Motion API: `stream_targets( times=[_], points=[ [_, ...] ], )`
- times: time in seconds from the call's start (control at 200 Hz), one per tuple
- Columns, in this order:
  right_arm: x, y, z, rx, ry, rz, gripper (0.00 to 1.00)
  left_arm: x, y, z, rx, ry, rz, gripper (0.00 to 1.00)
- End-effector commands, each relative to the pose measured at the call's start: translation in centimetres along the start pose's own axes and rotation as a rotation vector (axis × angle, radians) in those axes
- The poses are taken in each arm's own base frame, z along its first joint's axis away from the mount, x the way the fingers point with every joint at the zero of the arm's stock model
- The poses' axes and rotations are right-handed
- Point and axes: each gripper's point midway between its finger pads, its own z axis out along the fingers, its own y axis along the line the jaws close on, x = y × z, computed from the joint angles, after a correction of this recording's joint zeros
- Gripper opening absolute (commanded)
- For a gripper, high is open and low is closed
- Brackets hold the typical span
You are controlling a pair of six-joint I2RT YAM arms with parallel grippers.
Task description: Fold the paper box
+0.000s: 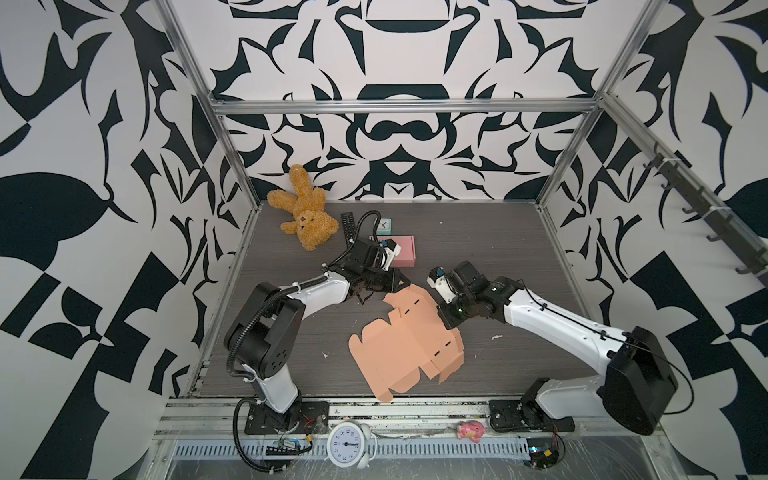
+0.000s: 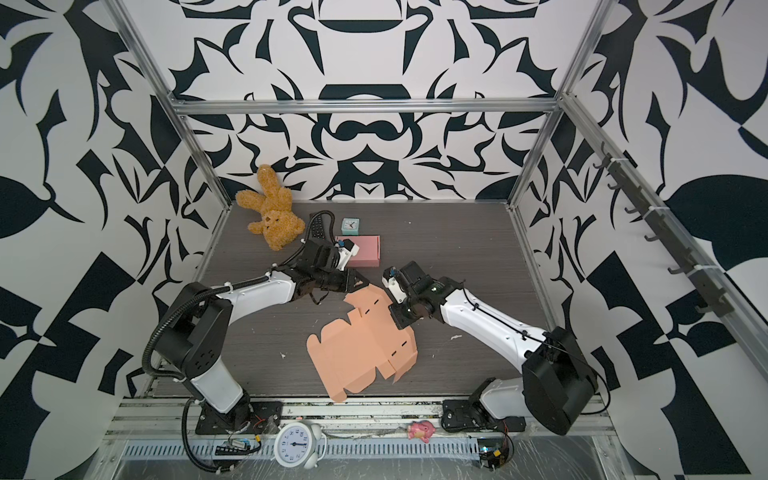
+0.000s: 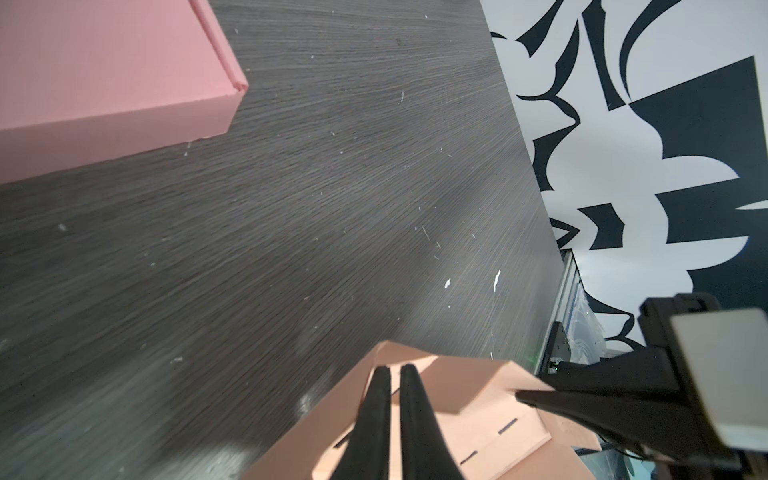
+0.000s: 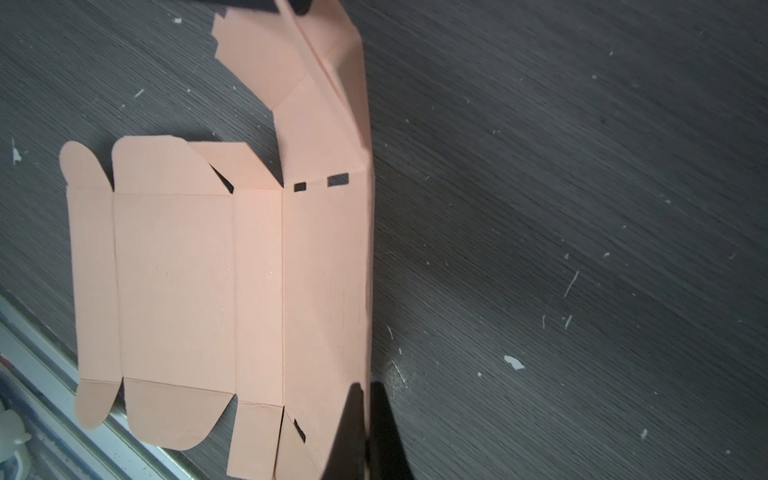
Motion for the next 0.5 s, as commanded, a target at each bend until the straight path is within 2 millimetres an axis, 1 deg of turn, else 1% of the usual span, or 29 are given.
stream_targets(
  times=[0.0,0.11,0.495],
  points=[
    [-1.3,0.4,-0.8,0.002,-0.033,-0.022,0.0,-0.2,-0.3,0.4,0.006,0.01,0.021,0.12],
    [-1.3,0.4,-0.9,0.006,-0.035,-0.023,0.0,0.0,-0.6,0.3,0.009,0.013,0.028,0.12],
    [-1.7,0.2,-0.9,0.019,-0.041,-0.022,0.0,2.0,-1.1,0.0,0.016,0.042,0.015,0.12]
  ],
)
